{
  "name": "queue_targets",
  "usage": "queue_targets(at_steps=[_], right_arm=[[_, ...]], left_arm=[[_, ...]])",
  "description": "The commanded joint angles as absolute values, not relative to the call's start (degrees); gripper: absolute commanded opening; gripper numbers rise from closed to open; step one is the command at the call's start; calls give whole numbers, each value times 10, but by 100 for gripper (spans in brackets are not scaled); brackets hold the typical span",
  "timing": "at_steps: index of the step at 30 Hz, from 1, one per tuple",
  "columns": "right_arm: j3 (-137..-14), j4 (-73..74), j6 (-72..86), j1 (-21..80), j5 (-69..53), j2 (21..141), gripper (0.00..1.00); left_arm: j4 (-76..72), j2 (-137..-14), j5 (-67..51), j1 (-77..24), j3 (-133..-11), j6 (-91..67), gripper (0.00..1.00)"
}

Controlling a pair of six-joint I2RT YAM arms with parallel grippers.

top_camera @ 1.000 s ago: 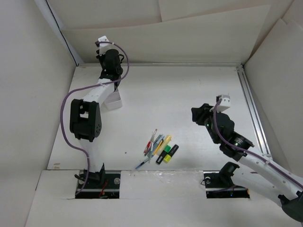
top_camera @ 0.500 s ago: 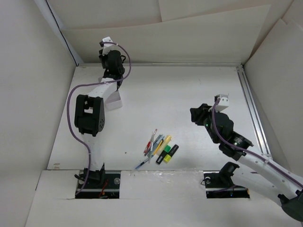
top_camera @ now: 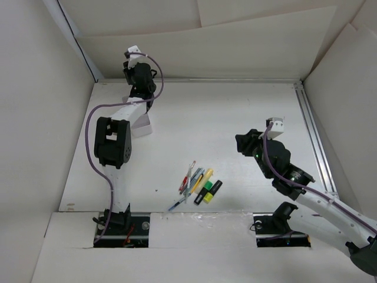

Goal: Sort the stationery into containers
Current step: Place the stationery in the storage box.

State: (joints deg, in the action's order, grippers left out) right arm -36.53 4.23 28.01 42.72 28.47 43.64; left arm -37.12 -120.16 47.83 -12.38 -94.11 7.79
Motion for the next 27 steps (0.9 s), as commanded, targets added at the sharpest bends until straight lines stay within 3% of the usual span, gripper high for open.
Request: queue_targets(at_steps=[1,15,25,27], right_arm=[[-361,9,273,424,280,430,47],[-361,9,273,424,280,425,47],[-361,9,268,424,280,414,47],[-361,9,268,424,280,414,47]], left_arm=[[-413,-1194,498,-123,-927,84,9],[-431,-1175,504,-123,-878,73,9],[-431,-1123,504,-123,-831,51,23],[-425,-1104,498,-123,-824,46,30]])
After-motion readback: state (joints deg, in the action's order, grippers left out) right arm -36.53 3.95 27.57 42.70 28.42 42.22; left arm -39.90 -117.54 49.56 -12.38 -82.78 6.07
